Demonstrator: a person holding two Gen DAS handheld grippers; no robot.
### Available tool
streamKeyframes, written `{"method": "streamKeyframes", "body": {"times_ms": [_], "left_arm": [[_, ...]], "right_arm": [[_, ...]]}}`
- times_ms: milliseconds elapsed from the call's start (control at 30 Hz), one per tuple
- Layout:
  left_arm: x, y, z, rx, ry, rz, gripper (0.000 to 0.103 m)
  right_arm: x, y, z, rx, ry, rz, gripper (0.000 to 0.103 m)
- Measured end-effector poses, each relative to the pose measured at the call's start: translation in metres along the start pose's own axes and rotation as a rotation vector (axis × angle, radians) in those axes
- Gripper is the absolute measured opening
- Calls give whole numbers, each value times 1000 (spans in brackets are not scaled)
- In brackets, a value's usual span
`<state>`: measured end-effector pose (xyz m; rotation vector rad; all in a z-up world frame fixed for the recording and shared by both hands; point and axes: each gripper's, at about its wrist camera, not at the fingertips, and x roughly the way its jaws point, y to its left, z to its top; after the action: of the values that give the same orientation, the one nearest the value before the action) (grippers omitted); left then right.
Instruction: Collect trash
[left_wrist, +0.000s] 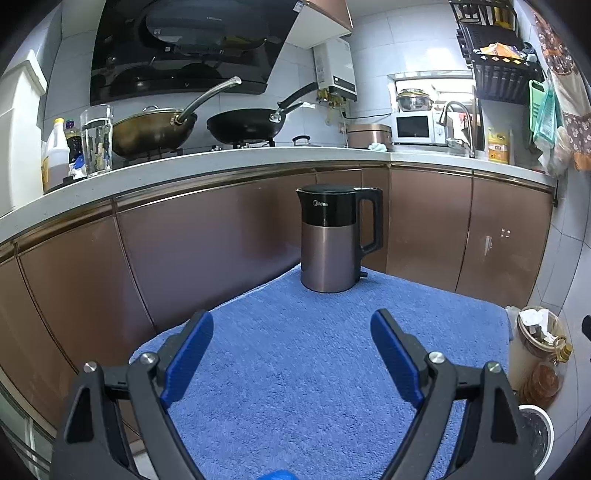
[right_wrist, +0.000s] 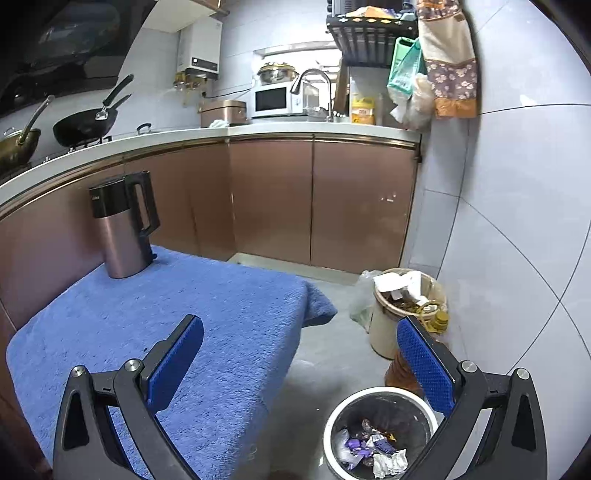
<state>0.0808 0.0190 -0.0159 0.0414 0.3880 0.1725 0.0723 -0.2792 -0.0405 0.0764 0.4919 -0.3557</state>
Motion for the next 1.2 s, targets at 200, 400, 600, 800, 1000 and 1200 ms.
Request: {"method": "streamKeyframes", "body": {"times_ms": [200,400,600,800,1000,1200], "left_arm": [[3,-4,-2,3,8,4,87],[-2,-8,1,5,-12,-8,87],[-6,-12,6,7,-30,-20,87],[-9,-15,6,9,-36,-26,87],[-14,-19,7,16,-53,-29,87],[-16,-21,7,21,-59,-34,87]], "right_arm": [[-8,-5,3,2,-35,-20,103],[-20,-6,9,-12,-82,-32,103],[-28,-9,12,-19,-104,-29,103],[-29,-9,13,-15,-106,-25,103],[-32,-9,13,-17,-108,-13,103],[-34,-10,13,-19,-116,6,103]]}}
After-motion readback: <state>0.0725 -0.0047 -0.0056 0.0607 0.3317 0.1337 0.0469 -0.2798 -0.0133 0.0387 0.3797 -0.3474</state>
